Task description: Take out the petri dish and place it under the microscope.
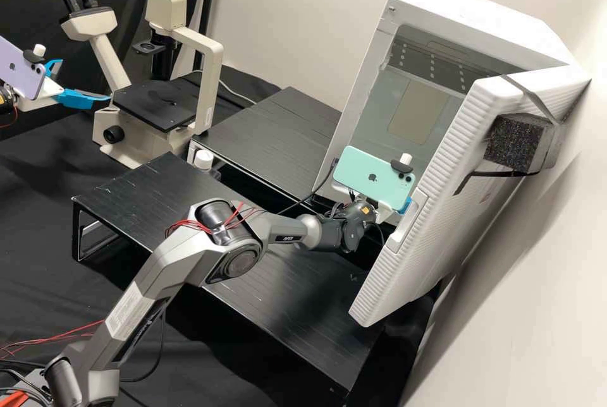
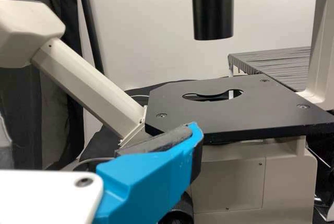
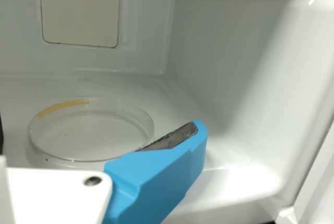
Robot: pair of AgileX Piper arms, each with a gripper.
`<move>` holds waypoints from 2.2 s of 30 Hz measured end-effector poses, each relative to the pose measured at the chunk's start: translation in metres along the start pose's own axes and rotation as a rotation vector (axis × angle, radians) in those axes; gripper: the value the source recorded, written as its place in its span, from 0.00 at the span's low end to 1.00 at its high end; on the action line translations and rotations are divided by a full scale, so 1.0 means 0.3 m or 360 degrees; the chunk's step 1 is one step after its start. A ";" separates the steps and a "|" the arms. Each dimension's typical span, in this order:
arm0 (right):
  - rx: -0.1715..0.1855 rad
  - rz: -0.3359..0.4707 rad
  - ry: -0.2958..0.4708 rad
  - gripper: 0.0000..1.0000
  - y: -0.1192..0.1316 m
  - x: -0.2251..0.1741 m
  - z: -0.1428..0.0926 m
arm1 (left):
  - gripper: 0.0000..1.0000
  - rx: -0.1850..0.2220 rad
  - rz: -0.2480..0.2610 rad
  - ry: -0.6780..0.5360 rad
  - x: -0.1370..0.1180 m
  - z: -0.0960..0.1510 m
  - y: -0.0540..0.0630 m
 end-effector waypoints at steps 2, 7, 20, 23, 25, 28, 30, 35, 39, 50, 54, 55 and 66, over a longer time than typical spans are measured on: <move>0.0012 0.0001 0.0001 1.00 -0.002 0.007 0.005 | 1.00 0.0000 0.0000 0.0000 0.000 0.000 0.000; 0.0030 -0.0013 -0.0035 1.00 -0.020 0.032 0.029 | 1.00 0.0000 0.0000 0.0000 0.000 0.000 0.000; 0.0079 0.0005 -0.0040 1.00 -0.027 0.063 0.051 | 1.00 0.0000 0.0000 0.0000 0.000 0.000 0.000; 0.0075 0.0011 -0.0051 1.00 -0.020 0.065 0.049 | 1.00 0.0000 0.0000 0.0000 0.000 0.000 0.000; 0.0073 0.0014 -0.0056 1.00 -0.017 0.067 0.048 | 1.00 0.0000 0.0000 0.0000 0.000 0.000 0.000; 0.0072 0.0015 -0.0061 0.00 -0.015 0.067 0.049 | 1.00 0.0000 0.0000 0.0000 0.000 0.000 0.000; 0.0072 0.0015 -0.0061 0.00 -0.015 0.067 0.049 | 1.00 0.0000 0.0000 0.0000 0.000 0.000 0.000; 0.0072 0.0012 -0.0062 0.00 -0.018 0.068 0.046 | 1.00 0.0000 0.0000 0.0000 0.000 0.000 0.000; 0.0072 0.0003 -0.0068 0.00 -0.024 0.070 0.041 | 1.00 0.0000 0.0000 0.0000 0.000 0.000 0.000; 0.0072 0.0000 -0.0070 0.00 -0.027 0.071 0.039 | 1.00 0.0000 0.0000 0.0000 0.000 0.000 0.000; 0.0071 -0.0003 -0.0067 0.00 -0.029 0.072 0.036 | 1.00 0.0000 0.0000 0.0000 0.000 0.000 0.000; 0.0071 -0.0003 -0.0067 0.00 -0.029 0.072 0.036 | 1.00 0.0000 0.0000 0.0000 0.000 0.000 0.000; 0.0085 -0.0001 -0.0067 0.00 -0.032 0.074 0.032 | 1.00 0.0000 0.0000 0.0000 0.000 0.000 0.000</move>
